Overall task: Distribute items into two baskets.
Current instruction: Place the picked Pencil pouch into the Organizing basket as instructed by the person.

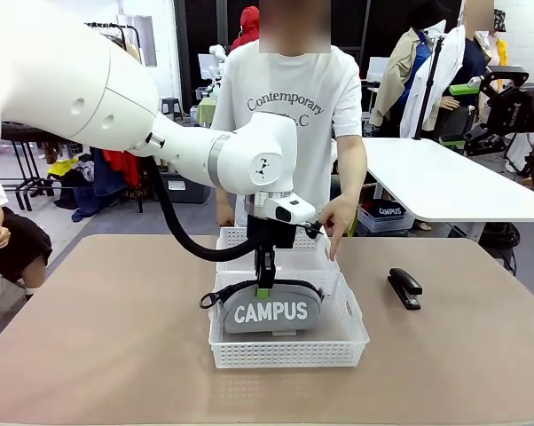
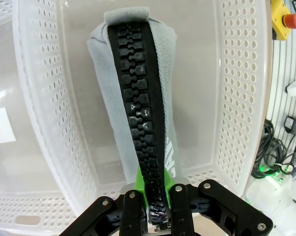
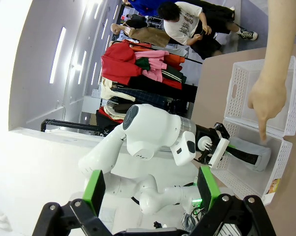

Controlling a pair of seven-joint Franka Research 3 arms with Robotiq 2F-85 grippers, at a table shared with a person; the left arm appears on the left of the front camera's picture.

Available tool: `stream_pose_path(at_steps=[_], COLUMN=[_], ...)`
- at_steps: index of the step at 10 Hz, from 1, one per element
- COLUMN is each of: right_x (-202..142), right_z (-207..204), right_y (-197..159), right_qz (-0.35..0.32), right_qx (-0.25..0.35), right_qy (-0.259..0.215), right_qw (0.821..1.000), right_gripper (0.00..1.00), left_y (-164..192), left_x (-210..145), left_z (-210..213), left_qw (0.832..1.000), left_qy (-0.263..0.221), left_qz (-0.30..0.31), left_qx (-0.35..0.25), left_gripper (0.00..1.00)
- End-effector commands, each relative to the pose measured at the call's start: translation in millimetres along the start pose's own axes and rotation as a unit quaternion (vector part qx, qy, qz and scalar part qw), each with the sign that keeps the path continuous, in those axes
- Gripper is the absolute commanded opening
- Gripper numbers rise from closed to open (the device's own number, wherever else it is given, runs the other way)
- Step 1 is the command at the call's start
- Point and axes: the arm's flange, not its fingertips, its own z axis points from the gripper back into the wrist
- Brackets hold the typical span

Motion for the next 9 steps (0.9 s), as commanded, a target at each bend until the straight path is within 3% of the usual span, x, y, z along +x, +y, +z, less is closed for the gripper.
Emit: stream_pose_path(at_steps=[1, 2, 7, 9], right_x=[-1.1, -1.1, -1.1, -1.1], right_z=[-0.3, -0.3, -0.3, -0.3], right_y=[1.4, 1.4, 1.4, 1.4], right_qz=[0.001, 0.001, 0.001, 0.001], right_qx=[-0.001, -0.001, -0.001, -0.001], right_qy=[0.001, 0.001, 0.001, 0.001], right_qw=[1.000, 1.000, 1.000, 1.000], right_gripper=[1.00, 1.00, 1.00, 1.00], left_y=[-3.7, -3.2, -6.6, -8.2], left_x=[-1.0, -0.3, 4.1, 3.4], left_z=[-5.6, -5.7, -5.1, 1.2], left_qw=[1.000, 1.000, 1.000, 1.000], left_qy=[0.003, 0.003, -0.007, -0.011], left_qz=[0.007, 0.007, 0.003, 0.010], left_qx=[0.006, 0.004, 0.000, 0.005], left_gripper=[0.00, 0.09, 1.00, 1.00])
